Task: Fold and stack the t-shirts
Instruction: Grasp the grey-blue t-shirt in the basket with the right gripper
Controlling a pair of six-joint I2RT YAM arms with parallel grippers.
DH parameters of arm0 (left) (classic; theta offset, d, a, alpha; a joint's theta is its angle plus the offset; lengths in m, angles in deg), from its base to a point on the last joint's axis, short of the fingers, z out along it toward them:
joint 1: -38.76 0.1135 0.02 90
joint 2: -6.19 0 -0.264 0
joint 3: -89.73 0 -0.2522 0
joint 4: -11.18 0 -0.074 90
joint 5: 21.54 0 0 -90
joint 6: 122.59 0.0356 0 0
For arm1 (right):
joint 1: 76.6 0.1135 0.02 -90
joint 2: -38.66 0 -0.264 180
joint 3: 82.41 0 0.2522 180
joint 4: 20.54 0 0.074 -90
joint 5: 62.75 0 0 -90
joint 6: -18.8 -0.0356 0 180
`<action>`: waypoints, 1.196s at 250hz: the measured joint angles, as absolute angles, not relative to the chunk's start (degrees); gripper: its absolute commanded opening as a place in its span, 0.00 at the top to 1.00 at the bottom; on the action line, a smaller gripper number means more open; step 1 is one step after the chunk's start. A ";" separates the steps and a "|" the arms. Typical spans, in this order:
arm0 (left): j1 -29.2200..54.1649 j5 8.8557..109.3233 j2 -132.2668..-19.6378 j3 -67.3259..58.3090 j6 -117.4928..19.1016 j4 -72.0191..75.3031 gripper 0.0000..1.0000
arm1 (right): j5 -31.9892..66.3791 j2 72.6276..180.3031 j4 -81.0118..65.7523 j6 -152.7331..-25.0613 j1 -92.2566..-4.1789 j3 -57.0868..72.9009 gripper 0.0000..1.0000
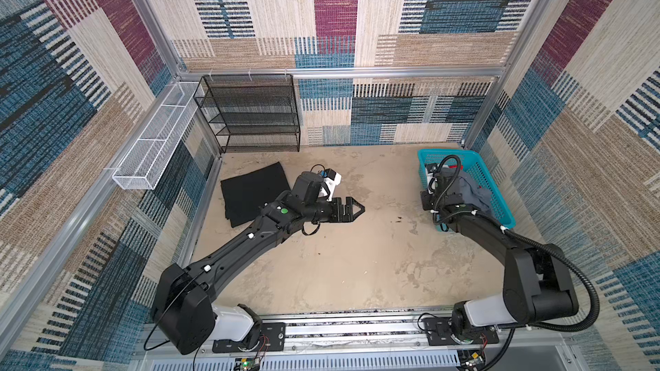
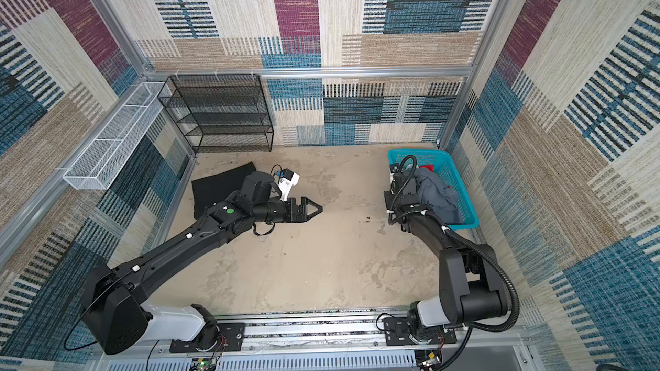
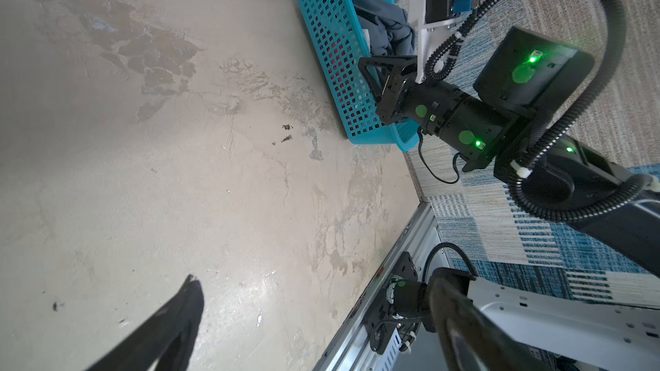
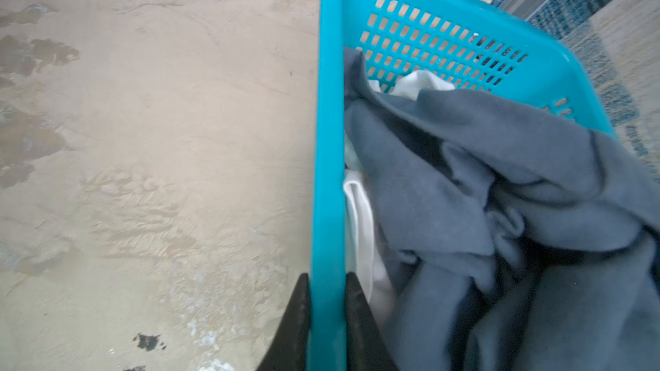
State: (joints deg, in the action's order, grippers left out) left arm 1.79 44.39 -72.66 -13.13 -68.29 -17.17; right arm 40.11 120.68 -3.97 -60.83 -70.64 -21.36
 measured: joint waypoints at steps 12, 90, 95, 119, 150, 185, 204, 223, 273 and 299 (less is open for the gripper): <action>1.51 44.49 -72.61 -13.07 -68.38 -17.08 0.00 | 40.46 120.38 -4.50 -60.56 -71.06 -21.64 0.84; 1.24 47.51 -70.30 -13.11 -68.31 -18.54 0.01 | 42.73 122.67 -6.55 -58.40 -71.83 -22.84 0.84; 1.24 47.51 -70.12 -13.16 -68.29 -18.87 0.00 | 42.97 123.06 -6.57 -58.31 -71.83 -22.89 0.84; 1.24 48.82 -69.27 -13.31 -68.14 -19.99 0.00 | 44.31 124.44 -7.53 -58.27 -71.85 -22.95 0.83; 1.24 49.02 -69.01 -13.31 -67.83 -20.75 0.01 | 45.92 125.60 -9.24 -58.33 -71.87 -22.84 0.70; 1.24 50.05 -69.03 -13.44 -67.70 -21.54 0.01 | 46.71 124.77 -8.25 -58.84 -71.96 -22.52 0.47; 1.24 50.07 -69.23 -13.68 -67.68 -21.65 0.00 | 46.21 122.61 -7.64 -59.62 -71.98 -21.93 0.37; 1.24 50.07 -69.64 -13.72 -67.68 -21.67 0.00 | 45.66 119.24 -7.29 -61.42 -72.09 -21.23 0.33; 1.24 49.98 -71.02 -13.70 -67.70 -21.67 0.01 | 46.80 118.56 -1.50 -71.06 -77.86 -11.83 0.34; 1.24 49.85 -71.15 -13.70 -67.70 -21.67 0.00 | 47.17 123.02 3.22 -76.17 -82.40 -7.68 0.34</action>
State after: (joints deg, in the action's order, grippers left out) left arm 1.24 49.85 -71.15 -13.70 -67.70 -21.67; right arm 47.17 123.02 3.22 -76.17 -82.40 -7.68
